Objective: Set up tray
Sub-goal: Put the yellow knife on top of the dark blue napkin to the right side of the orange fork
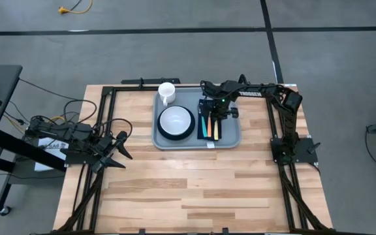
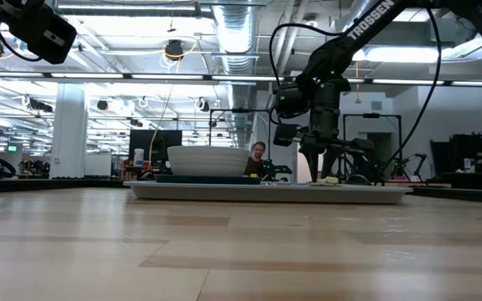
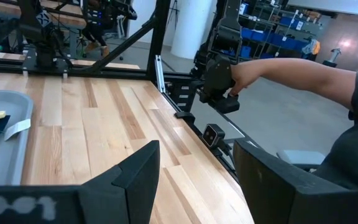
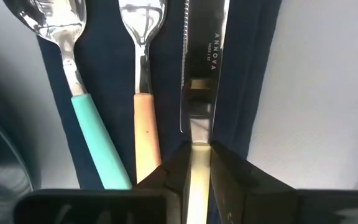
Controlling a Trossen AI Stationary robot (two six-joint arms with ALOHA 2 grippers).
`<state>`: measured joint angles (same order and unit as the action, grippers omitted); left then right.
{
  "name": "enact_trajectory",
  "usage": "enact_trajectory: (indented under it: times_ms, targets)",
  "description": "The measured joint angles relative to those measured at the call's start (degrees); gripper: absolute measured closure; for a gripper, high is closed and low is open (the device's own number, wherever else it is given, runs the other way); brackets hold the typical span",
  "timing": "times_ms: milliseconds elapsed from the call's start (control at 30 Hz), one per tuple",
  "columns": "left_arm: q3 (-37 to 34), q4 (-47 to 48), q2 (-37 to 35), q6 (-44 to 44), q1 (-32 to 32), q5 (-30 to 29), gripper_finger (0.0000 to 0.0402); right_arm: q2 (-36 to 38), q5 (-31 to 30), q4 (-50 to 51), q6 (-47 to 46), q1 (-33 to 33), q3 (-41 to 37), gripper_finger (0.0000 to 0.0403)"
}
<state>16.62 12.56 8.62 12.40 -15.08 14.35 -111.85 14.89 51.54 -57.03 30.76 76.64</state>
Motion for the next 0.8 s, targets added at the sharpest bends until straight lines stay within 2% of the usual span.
enact_trajectory:
  times_ms: [800]
  targets:
    - [0.0,0.0,0.0,0.2,0.0,0.1,0.0209,0.0,-1.9,-2.4,0.5,-0.4,0.0,0.0355]
